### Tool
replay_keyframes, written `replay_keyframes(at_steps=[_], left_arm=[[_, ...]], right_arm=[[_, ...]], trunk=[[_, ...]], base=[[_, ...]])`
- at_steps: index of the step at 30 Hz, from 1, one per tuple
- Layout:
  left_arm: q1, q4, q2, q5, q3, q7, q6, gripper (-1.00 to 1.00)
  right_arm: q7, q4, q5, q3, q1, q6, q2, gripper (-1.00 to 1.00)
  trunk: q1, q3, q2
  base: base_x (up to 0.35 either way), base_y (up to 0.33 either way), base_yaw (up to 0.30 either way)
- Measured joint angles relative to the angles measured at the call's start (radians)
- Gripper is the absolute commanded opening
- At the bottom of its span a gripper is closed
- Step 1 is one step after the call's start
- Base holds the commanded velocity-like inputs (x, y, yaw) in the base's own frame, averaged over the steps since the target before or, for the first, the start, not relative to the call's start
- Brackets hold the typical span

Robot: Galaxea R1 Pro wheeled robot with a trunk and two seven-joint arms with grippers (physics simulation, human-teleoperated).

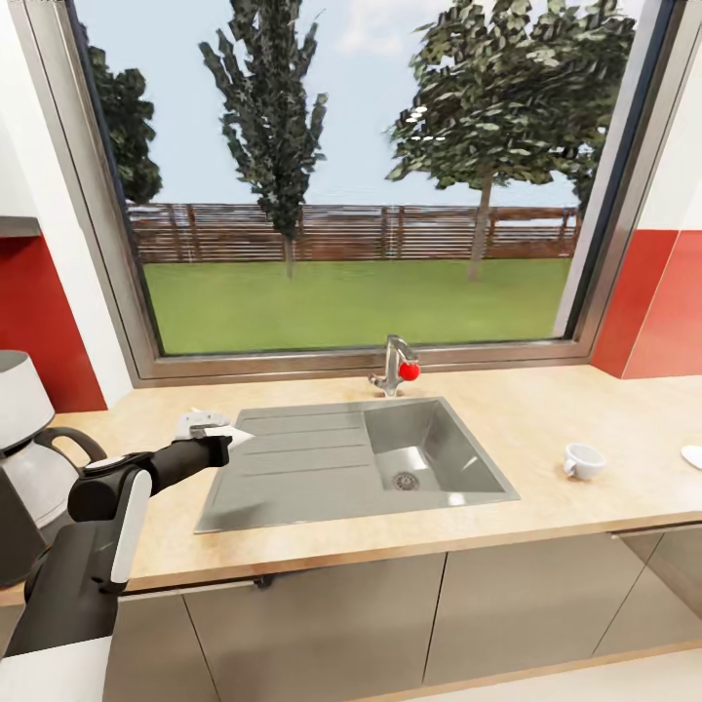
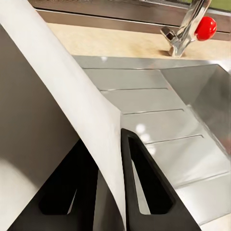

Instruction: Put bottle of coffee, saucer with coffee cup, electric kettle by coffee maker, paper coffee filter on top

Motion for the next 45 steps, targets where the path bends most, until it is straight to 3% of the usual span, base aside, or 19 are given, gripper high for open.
replay_keyframes(at_steps=[5,11,20,26,31,32,33,34,35,38,40,43,45], left_arm=[[-0.004,0.000,0.000,0.000,0.000,0.000,0.000,-1.00],[-0.100,0.001,0.000,0.001,0.000,-0.001,0.054,-1.00],[-0.301,0.033,-0.001,-0.009,-0.002,0.004,0.075,-1.00],[-0.470,0.206,-0.001,-0.011,-0.032,0.005,0.077,-1.00],[-0.696,0.504,-0.008,-0.011,-0.055,0.007,0.077,-1.00],[-0.798,0.658,-0.012,-0.013,-0.065,0.007,0.076,-1.00],[-0.844,0.715,-0.014,-0.010,-0.071,0.007,0.077,-1.00],[-0.972,0.916,-0.038,-0.026,-0.127,0.009,0.075,-1.00],[-1.039,0.939,-0.048,-0.032,-0.140,0.011,0.075,-1.00],[-1.132,1.036,-0.096,-0.122,-0.171,0.016,0.078,-1.00],[-1.176,1.081,-0.108,-0.153,-0.176,0.019,0.079,-1.00],[-1.387,1.358,-0.101,-0.192,-0.183,0.021,0.078,-1.00],[-1.478,1.468,-0.076,-0.206,-0.200,0.026,0.083,-1.00]], right_arm=[[0.000,0.000,0.000,0.000,0.000,0.000,0.000,1.00],[0.000,0.000,0.000,0.000,0.000,0.000,0.000,1.00],[0.000,0.000,0.001,0.000,0.000,0.000,0.000,1.00],[0.000,0.000,0.000,0.000,0.000,0.000,0.000,1.00],[0.000,0.000,0.001,0.000,0.000,0.001,0.000,1.00],[0.000,0.000,0.001,0.000,0.000,0.001,0.000,1.00],[0.000,0.000,0.001,0.000,0.000,0.001,0.000,1.00],[0.000,0.000,0.001,0.000,0.000,0.001,0.000,1.00],[0.000,-0.001,0.001,0.000,0.000,0.001,0.000,1.00],[0.000,0.000,0.001,0.000,0.000,0.001,0.000,1.00],[0.000,0.000,0.001,0.000,0.000,0.001,0.000,1.00],[0.000,0.000,0.001,0.000,0.000,0.000,0.000,1.00],[0.000,0.000,0.001,0.000,0.000,0.000,0.000,1.00]], trunk=[[0.000,0.000,0.000],[0.000,0.000,0.000],[0.000,0.000,0.000],[0.000,0.000,0.000],[0.000,0.000,0.000],[0.000,0.000,0.000],[0.000,0.000,0.000],[0.000,0.000,0.001],[0.000,0.000,0.000],[0.000,0.000,0.000],[0.000,0.000,0.000],[0.000,0.000,0.000],[0.000,0.000,0.000]], base=[[0.000,0.000,0.000],[0.000,0.000,0.009],[0.000,0.000,0.176],[0.000,0.000,0.260],[0.000,0.000,0.231],[0.000,0.000,0.100],[0.000,0.000,0.033],[0.000,0.000,0.026],[0.000,0.000,0.017],[0.000,0.000,0.010],[0.000,0.000,0.005],[0.000,0.000,0.002],[0.000,0.000,0.000]])
